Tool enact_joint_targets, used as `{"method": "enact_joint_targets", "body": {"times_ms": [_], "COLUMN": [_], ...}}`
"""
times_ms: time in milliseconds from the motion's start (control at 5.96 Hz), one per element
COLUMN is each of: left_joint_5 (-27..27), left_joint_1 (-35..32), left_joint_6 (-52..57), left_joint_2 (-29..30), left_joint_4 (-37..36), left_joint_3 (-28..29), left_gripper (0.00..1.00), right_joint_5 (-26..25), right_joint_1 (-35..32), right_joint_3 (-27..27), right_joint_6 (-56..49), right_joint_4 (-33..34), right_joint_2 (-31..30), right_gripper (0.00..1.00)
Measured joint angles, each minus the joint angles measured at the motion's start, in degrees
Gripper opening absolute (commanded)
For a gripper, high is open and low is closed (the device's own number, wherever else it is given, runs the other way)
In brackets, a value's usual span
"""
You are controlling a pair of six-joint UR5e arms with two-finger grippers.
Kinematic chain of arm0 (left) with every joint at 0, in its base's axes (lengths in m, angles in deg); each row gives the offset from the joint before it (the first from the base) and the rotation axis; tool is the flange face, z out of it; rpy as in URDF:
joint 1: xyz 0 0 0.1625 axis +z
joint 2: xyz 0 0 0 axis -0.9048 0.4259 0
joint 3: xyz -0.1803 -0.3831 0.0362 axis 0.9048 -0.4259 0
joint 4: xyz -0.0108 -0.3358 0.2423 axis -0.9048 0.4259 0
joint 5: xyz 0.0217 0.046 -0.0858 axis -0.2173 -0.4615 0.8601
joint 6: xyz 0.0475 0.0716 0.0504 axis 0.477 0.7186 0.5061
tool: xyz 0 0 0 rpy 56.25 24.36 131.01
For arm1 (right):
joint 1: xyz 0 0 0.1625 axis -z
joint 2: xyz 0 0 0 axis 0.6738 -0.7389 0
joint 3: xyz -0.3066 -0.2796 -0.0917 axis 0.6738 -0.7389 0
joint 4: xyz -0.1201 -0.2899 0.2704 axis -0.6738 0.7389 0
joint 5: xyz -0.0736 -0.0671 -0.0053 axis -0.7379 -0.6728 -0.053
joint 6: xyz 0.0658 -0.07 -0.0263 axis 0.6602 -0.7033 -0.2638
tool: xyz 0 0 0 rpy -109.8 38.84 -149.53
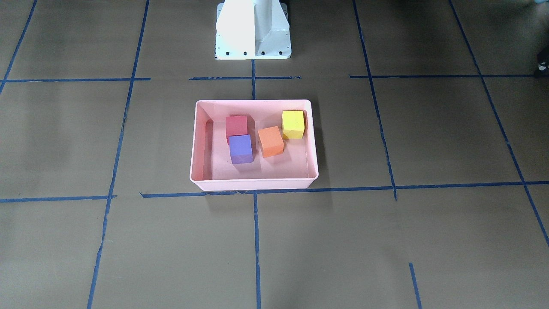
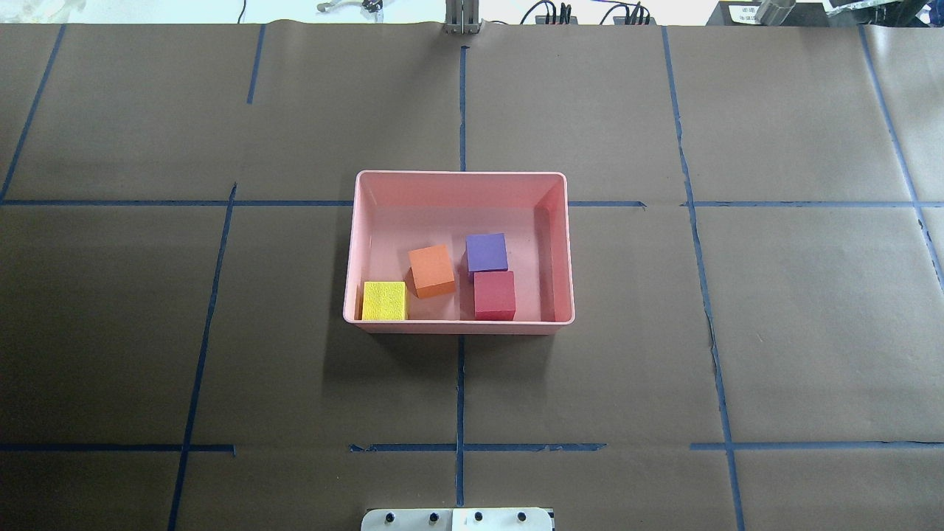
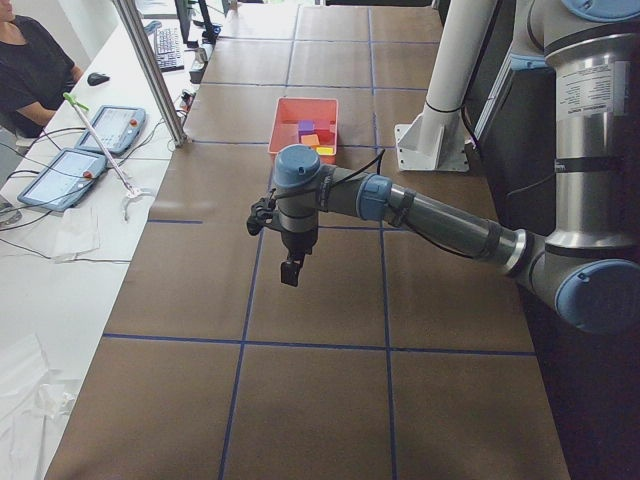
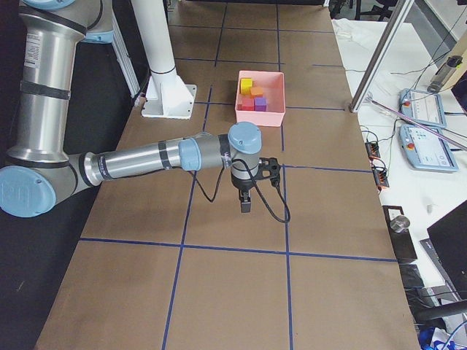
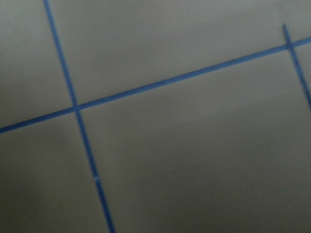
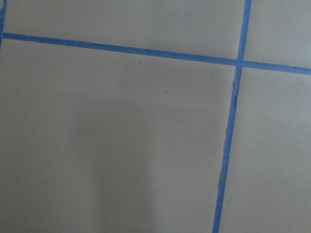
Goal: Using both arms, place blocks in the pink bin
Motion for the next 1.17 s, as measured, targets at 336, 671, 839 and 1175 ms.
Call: {"method": "enact_joint_targets", "body": {"times_ms": [336, 671, 839, 1175], "left_joint_5": [3.8, 4.9, 5.1, 5.3], "left_joint_1": [-2.8, -3.2, -3.2, -3.3], "left_joint_6": [3.5, 4.3, 4.2, 3.7], "left_joint_2": [-1.6, -2.0, -1.6, -1.4], "left_joint_4": [-2.0, -1.8, -1.8, -1.8], "left_joint_3": [7.5, 11.0, 11.3, 10.9], "left_gripper": [1.00, 1.00, 1.00, 1.00], "right_joint_5": [0.3, 1.2, 1.9, 2.3], "right_joint_1": [-1.7, -1.9, -2.0, -2.0], "right_joint_3": [-1.7, -1.8, -2.0, -2.0], "right_joint_6": [-5.9, -7.0, -6.9, -6.8], "right_joint_4": [0.0, 0.1, 0.2, 0.7], "right_joint_2": [-1.9, -2.5, -2.5, -2.2], "right_gripper": [1.00, 1.00, 1.00, 1.00]}}
